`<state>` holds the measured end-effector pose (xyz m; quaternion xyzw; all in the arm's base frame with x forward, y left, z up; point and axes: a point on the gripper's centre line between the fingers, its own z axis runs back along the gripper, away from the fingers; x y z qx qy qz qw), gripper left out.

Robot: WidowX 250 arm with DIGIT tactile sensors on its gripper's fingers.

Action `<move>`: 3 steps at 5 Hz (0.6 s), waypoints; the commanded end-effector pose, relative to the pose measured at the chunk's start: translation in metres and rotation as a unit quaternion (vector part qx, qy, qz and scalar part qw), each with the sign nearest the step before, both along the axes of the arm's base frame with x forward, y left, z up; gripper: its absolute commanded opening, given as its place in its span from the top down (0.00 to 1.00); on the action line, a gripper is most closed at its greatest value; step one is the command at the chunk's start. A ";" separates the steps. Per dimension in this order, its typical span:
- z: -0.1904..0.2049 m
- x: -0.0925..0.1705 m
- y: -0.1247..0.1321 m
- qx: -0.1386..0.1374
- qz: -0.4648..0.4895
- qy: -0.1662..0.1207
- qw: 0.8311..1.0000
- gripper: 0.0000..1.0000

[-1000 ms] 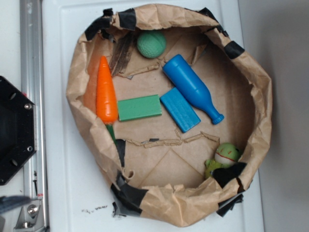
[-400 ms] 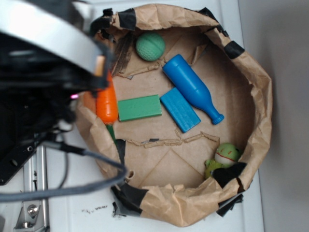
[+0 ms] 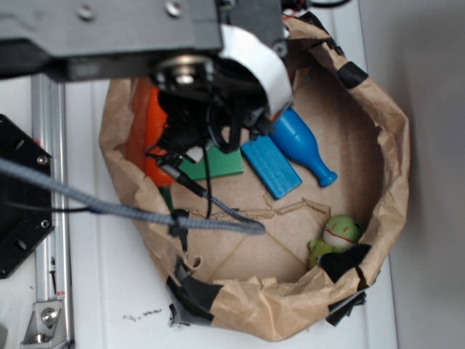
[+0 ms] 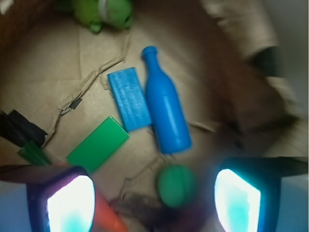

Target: Grab the green ball.

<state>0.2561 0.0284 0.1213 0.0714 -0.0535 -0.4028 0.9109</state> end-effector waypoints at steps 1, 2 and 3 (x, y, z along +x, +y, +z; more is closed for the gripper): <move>-0.037 0.004 0.023 0.049 -0.059 0.019 0.997 0.00; -0.045 0.002 0.037 0.065 -0.064 0.019 0.996 0.00; -0.055 0.005 0.046 0.067 -0.064 0.033 0.995 0.00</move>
